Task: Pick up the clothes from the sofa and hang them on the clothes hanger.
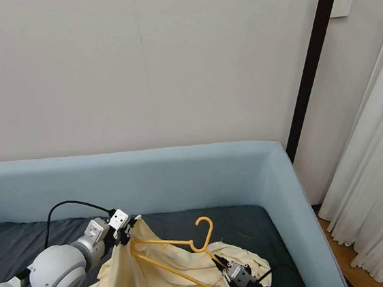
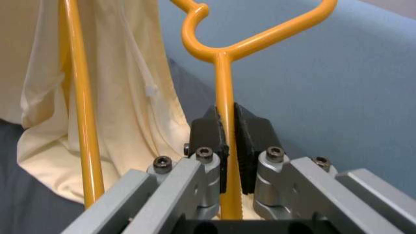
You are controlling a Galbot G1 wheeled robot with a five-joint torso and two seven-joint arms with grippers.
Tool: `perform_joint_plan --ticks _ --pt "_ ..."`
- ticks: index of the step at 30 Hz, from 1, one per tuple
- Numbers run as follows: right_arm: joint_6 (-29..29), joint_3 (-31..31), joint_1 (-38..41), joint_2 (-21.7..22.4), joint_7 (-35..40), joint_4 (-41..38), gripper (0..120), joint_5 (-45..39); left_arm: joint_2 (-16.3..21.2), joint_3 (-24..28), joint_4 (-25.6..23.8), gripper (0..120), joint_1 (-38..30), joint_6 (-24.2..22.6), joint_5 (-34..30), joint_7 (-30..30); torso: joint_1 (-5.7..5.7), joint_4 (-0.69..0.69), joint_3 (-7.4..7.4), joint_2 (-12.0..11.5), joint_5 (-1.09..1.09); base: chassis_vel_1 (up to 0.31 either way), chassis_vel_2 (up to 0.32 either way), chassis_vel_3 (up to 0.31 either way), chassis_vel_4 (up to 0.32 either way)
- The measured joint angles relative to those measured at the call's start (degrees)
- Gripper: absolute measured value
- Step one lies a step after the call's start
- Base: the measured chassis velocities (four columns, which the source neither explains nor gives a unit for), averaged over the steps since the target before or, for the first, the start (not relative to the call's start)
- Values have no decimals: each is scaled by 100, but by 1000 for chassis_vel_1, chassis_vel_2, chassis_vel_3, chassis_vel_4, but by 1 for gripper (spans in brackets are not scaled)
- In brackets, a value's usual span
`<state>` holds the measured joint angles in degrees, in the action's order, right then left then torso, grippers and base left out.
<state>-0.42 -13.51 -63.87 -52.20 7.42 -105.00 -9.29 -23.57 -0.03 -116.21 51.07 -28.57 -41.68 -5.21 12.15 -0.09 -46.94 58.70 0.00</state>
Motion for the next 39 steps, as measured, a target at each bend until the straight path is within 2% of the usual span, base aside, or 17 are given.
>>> perform_joint_plan --ticks 8,15,22,27,33,39 --pt "-77 -83 205 -180 76 145 4 -43 -24 154 -330 0 -36 -133 -66 -79 0 0 0 0 0 0 0 0 0" --pt "-203 -398 462 -314 161 303 4 -45 -72 297 -613 0 -140 -243 -66 -228 0 0 0 0 0 0 0 0 0" --pt "-300 -156 510 -343 274 413 4 -218 204 91 -1007 0 54 -265 17 -258 0 0 0 0 0 0 0 0 0" --pt "-427 -88 540 -344 389 320 4 -358 163 92 -1148 0 33 -243 28 -303 0 -1 0 0 0 0 0 0 0" --pt "-514 -300 807 -398 483 310 4 -368 7 224 -1184 0 -103 -238 16 -408 0 2 0 0 0 0 0 0 0" --pt "-253 -341 828 -335 476 375 4 215 -11 229 -961 0 -361 -241 -211 -544 0 -2 0 0 0 0 0 0 0"
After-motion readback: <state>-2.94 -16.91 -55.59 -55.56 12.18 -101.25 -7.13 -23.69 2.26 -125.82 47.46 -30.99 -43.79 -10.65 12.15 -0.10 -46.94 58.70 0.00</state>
